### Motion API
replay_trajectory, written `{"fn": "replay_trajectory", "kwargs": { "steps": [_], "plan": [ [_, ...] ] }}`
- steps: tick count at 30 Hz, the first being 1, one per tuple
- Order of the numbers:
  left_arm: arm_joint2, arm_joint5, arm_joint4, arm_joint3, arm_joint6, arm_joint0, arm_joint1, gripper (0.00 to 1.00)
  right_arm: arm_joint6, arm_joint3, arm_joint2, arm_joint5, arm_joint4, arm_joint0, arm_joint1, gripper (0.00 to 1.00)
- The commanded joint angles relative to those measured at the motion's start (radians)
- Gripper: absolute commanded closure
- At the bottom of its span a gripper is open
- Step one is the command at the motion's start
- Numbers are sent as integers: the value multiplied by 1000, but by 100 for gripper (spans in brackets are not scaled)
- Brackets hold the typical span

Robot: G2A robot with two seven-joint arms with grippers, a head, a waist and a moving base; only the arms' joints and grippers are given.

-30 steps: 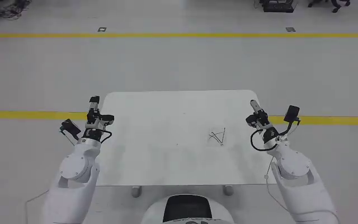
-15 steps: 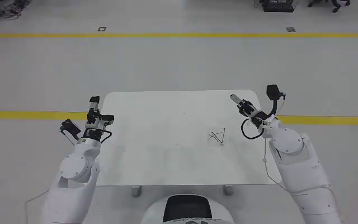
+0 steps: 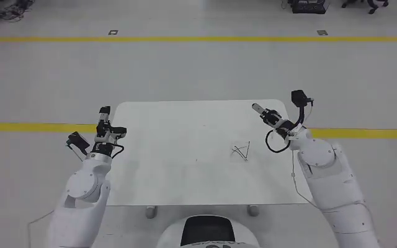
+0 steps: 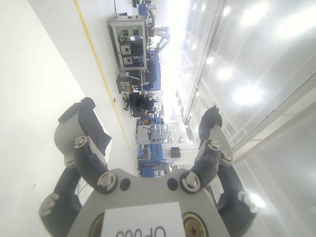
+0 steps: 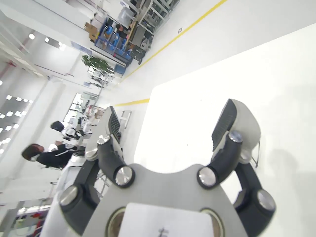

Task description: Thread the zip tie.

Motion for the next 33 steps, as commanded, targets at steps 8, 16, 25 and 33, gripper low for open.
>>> {"fn": "replay_trajectory", "kwargs": {
  "steps": [8, 16, 25, 33],
  "plan": [
    [0, 0, 0, 0, 0, 0, 0, 0, 217, 109, -175, -65, -281, 166, 0, 0],
    [0, 0, 0, 0, 0, 0, 0, 0, 219, 113, -179, -68, -286, 169, 0, 0],
    [0, 0, 0, 0, 0, 0, 0, 0, 315, 107, -221, -140, -420, 212, 7, 0],
    [0, 0, 0, 0, 0, 0, 0, 0, 457, 217, -352, -213, -517, 352, -11, 0]
  ]
}}
